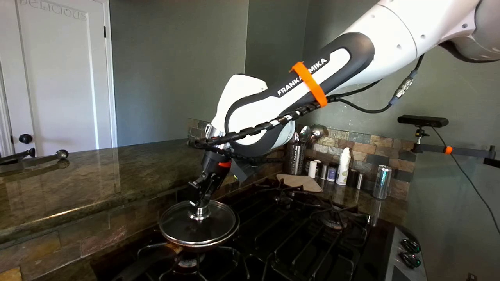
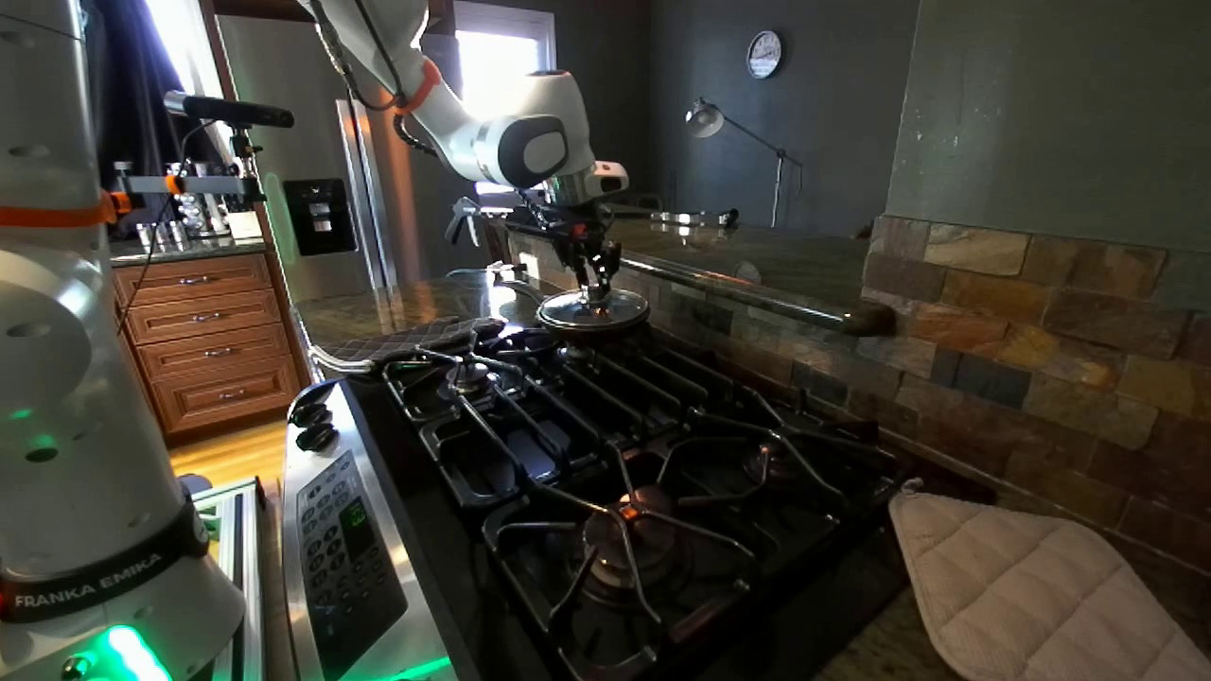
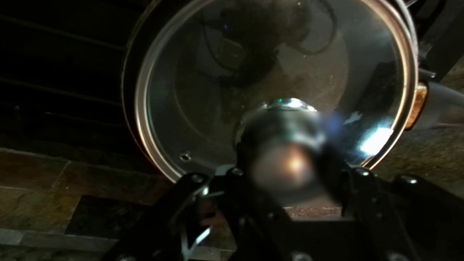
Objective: Put the lid on the pan
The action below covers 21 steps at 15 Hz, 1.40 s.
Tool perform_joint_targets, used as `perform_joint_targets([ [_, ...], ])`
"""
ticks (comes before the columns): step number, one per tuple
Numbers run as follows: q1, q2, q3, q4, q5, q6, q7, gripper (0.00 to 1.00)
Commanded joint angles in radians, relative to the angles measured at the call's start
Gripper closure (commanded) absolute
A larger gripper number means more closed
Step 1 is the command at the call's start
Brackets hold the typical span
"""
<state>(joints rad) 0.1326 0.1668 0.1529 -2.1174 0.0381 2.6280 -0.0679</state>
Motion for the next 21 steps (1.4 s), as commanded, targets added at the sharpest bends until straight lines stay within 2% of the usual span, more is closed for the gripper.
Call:
perform_joint_targets([
  [1, -0.002, 0.009, 0.002, 0.006, 0.009, 0.018, -0.011, 0.77],
  [21, -0.002, 0.017, 0.005, 0.017, 0.004, -0.026, -0.039, 0.77],
])
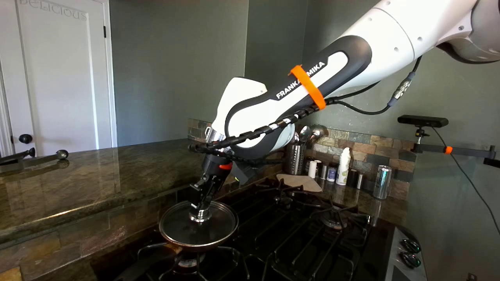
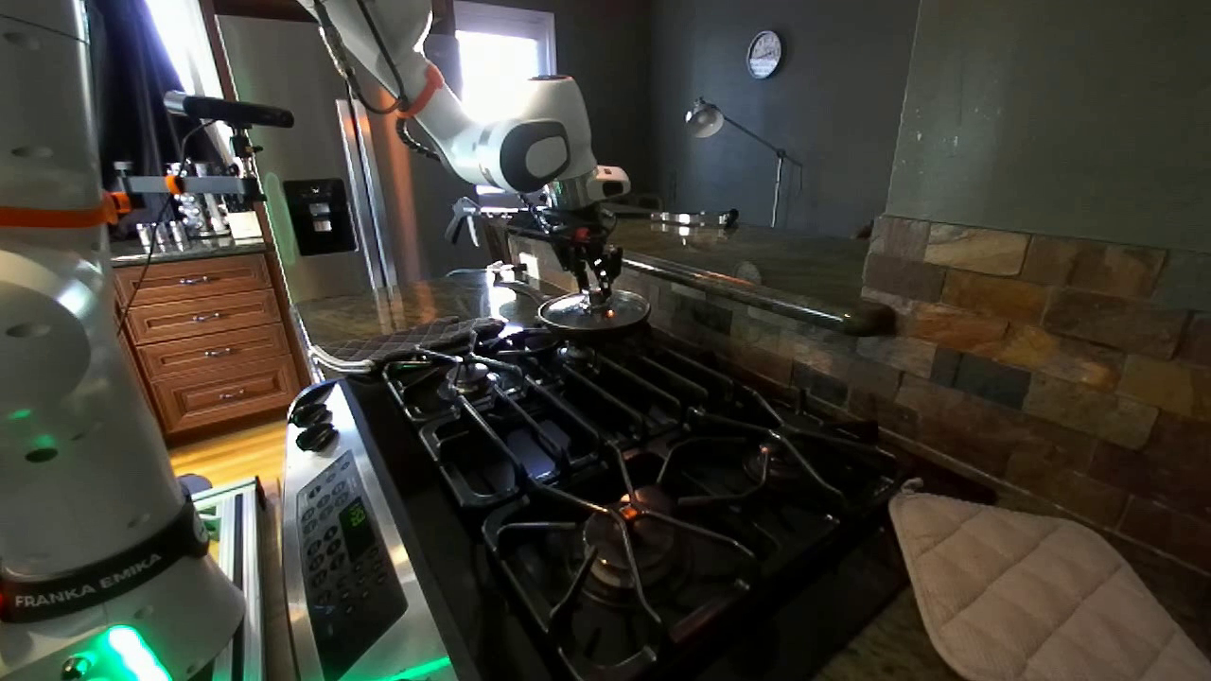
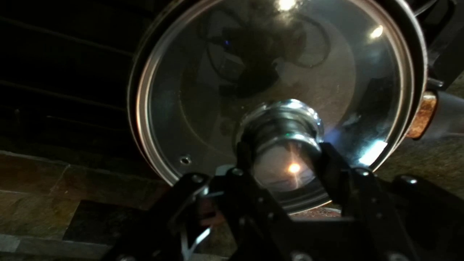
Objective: Put the lid on the pan
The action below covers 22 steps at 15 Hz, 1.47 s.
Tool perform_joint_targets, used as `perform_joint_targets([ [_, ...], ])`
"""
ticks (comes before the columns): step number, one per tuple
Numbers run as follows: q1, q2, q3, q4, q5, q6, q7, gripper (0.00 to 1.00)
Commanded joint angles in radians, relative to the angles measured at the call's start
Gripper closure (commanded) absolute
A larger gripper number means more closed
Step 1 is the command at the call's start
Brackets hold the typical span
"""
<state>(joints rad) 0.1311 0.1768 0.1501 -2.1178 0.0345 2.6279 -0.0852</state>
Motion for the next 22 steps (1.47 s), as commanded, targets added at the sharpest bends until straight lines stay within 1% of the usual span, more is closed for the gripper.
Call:
perform_joint_targets([
  [1, 0.0, 0.008, 0.008, 0.017, 0.006, -0.026, -0.022, 0.77],
  [9, -0.007, 0.011, 0.013, 0.023, 0.047, -0.029, -0.033, 0.77],
  [22, -0.002, 0.015, 0.003, 0.055, 0.027, -0.078, -0.015, 0.77],
])
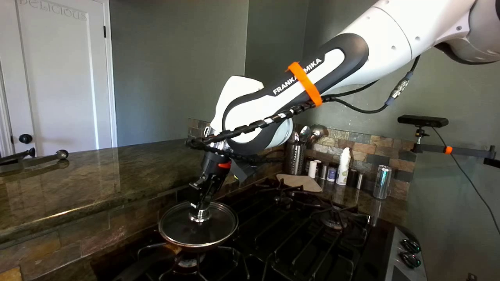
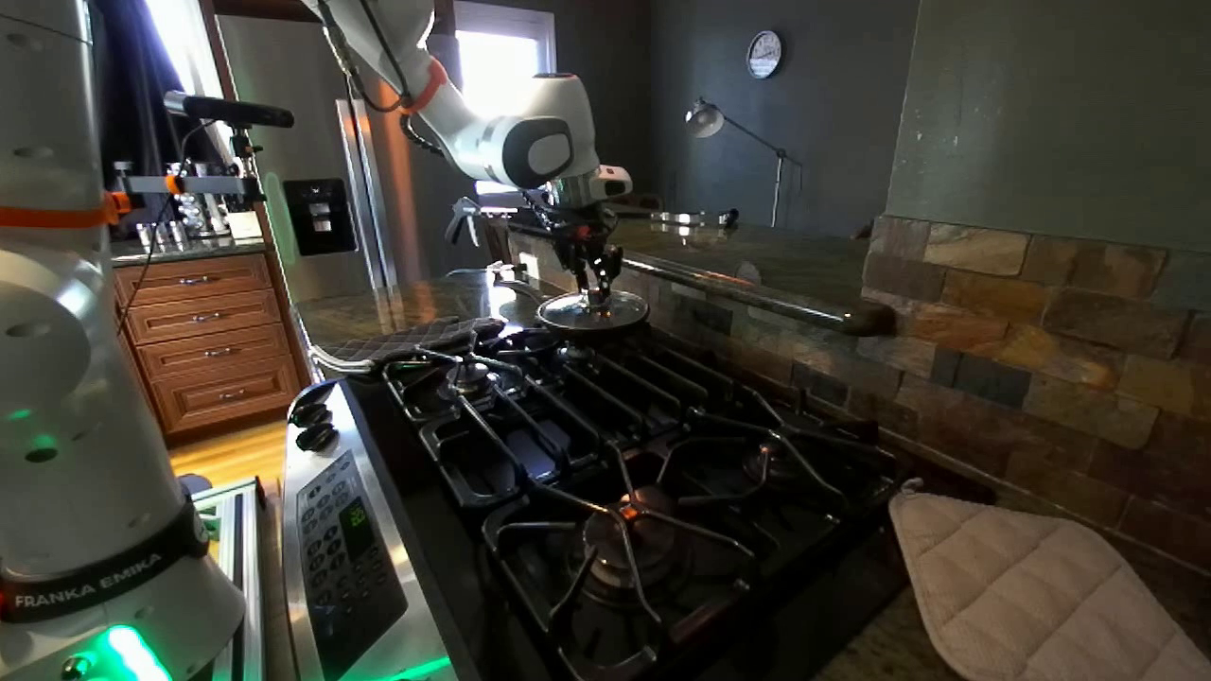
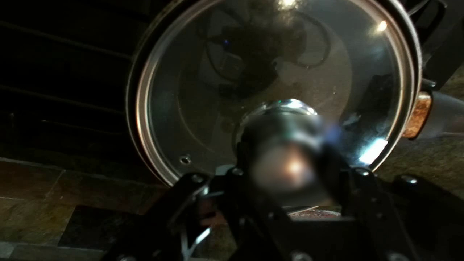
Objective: Put the lid on the pan
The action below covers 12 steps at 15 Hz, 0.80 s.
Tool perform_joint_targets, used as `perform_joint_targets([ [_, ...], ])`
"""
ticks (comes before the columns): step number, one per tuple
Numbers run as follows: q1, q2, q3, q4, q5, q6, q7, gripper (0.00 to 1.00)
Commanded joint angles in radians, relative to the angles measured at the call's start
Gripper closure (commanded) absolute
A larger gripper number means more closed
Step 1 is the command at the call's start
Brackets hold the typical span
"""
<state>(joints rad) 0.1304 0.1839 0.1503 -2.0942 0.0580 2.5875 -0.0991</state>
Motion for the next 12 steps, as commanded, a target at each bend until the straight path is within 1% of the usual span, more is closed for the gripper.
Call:
perform_joint_targets([
  [1, -0.001, 0.008, 0.002, 0.031, 0.0, -0.037, 0.001, 0.77],
  [12, -0.001, 0.008, 0.002, 0.04, -0.005, -0.054, -0.001, 0.77],
])
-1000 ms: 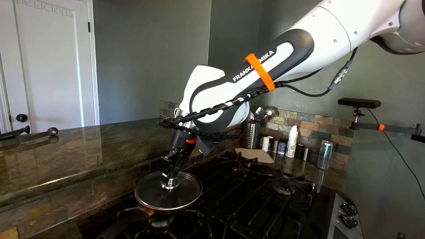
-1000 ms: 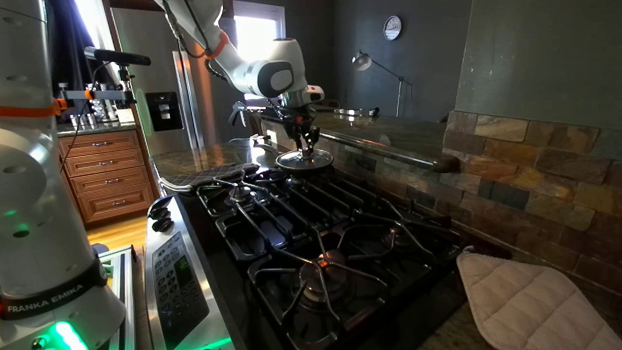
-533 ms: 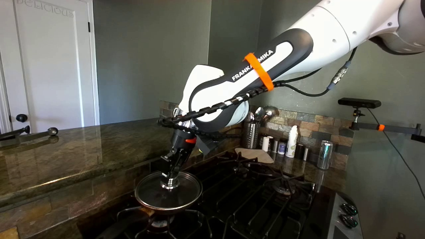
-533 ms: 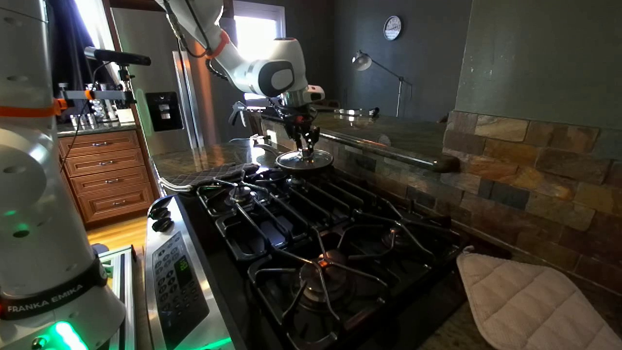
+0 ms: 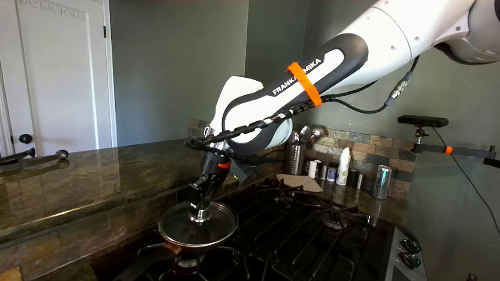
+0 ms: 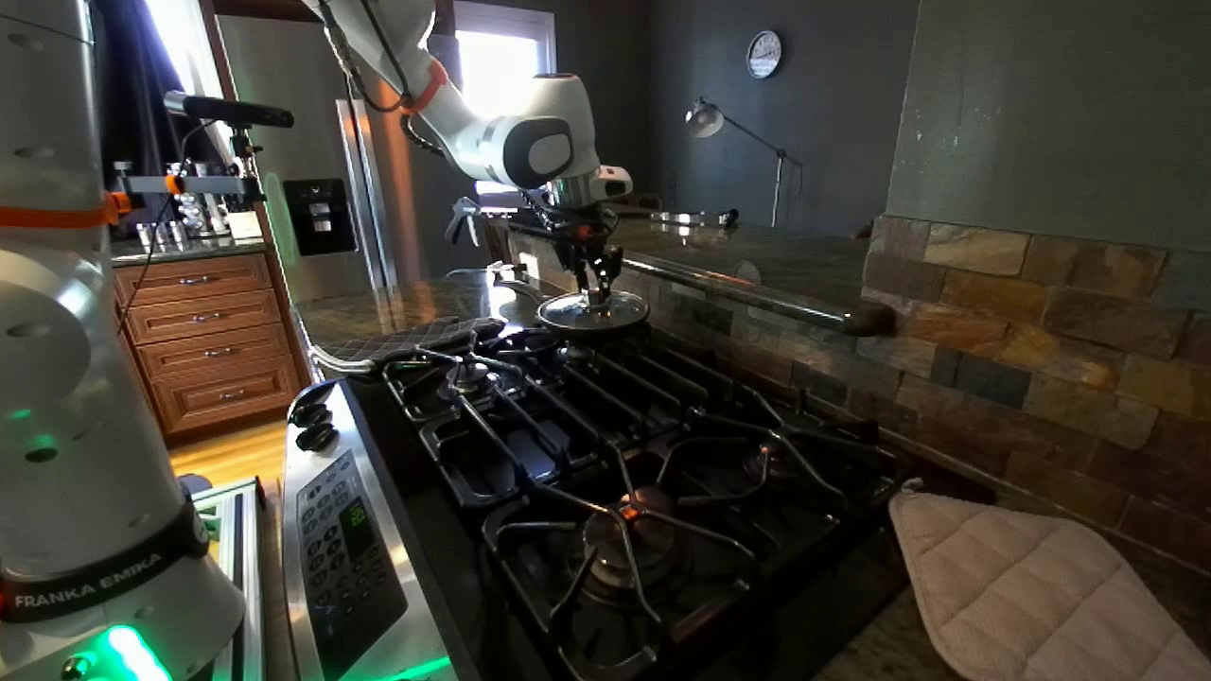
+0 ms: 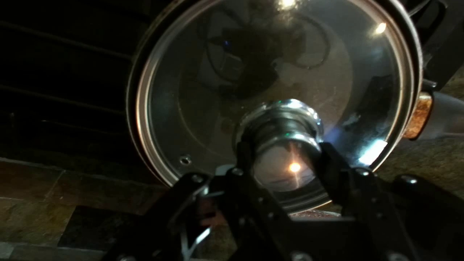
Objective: Put the lid on the pan
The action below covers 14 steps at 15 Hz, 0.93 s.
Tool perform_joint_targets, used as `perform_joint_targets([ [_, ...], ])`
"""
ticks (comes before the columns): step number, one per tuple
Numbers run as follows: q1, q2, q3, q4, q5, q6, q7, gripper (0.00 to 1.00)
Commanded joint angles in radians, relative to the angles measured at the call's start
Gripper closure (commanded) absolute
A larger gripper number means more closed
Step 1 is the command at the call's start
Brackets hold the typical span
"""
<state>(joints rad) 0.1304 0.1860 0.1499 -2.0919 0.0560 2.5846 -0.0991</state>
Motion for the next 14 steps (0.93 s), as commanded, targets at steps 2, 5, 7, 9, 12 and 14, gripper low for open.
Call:
perform_joint_targets([
  [2, -0.002, 0.004, 0.002, 0.04, -0.002, -0.057, -0.002, 0.77],
  [5, -0.001, 0.006, 0.0, 0.056, -0.006, -0.081, 0.0, 0.77],
  [7, 0.0, 0.012, 0.0, 0.071, -0.008, -0.104, 0.0, 0.77],
  [9, 0.002, 0.017, -0.002, 0.085, -0.016, -0.127, 0.006, 0.77],
  [12, 0.004, 0.026, -0.002, 0.099, -0.022, -0.152, 0.007, 0.77],
  [14, 0.005, 0.033, -0.004, 0.107, -0.03, -0.158, 0.011, 0.77],
])
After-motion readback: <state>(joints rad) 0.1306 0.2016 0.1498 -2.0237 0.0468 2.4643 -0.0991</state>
